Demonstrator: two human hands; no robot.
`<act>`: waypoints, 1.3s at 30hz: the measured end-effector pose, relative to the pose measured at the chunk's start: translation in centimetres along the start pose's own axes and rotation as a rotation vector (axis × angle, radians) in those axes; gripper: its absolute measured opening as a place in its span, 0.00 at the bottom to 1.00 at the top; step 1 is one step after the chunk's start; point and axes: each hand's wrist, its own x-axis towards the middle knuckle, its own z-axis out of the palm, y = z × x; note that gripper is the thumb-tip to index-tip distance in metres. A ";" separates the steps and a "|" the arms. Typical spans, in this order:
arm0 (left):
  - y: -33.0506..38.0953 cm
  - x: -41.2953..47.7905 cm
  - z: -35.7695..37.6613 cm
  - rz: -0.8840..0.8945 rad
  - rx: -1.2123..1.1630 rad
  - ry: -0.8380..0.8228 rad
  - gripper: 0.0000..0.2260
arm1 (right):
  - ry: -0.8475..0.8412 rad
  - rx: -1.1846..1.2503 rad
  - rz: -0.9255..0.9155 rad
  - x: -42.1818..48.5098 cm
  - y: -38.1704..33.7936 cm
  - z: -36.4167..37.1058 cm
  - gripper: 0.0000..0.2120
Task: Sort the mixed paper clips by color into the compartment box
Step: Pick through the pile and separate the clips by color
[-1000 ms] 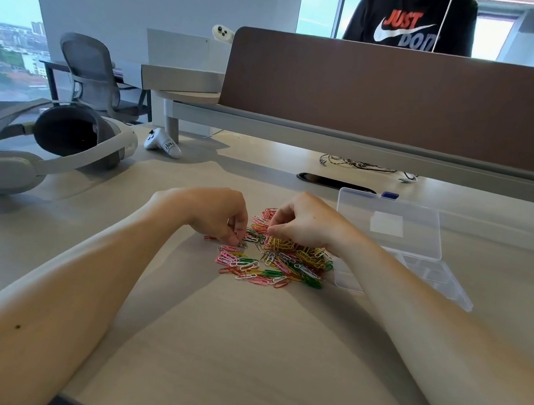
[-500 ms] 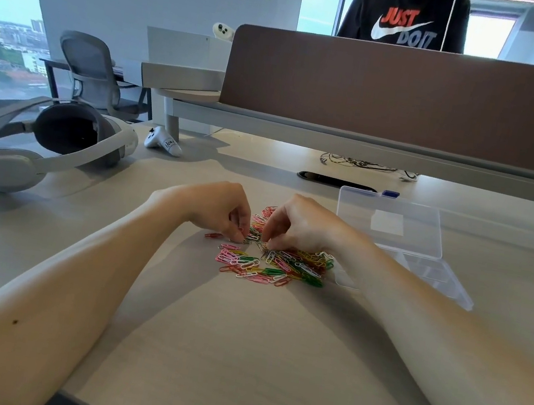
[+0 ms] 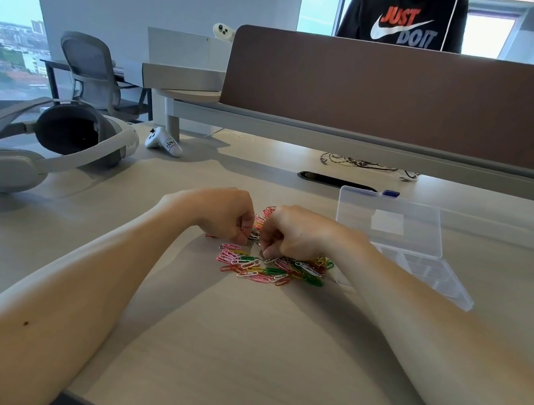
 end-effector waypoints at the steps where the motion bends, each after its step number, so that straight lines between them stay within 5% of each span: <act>1: -0.1 0.0 0.0 -0.004 -0.017 0.007 0.04 | 0.005 0.008 -0.001 0.0 0.1 0.0 0.03; 9: -0.5 -0.2 -0.6 0.012 -0.199 0.081 0.09 | 0.174 0.359 0.062 -1.1 1.3 -1.2 0.06; 20: 2.6 2.2 -2.6 0.104 -0.409 0.193 0.02 | 0.268 0.566 0.251 -5.2 5.9 -4.2 0.02; 39: 10.1 9.2 -1.1 0.351 -0.213 0.109 0.11 | 0.297 0.443 0.458 -8.0 10.4 -3.6 0.08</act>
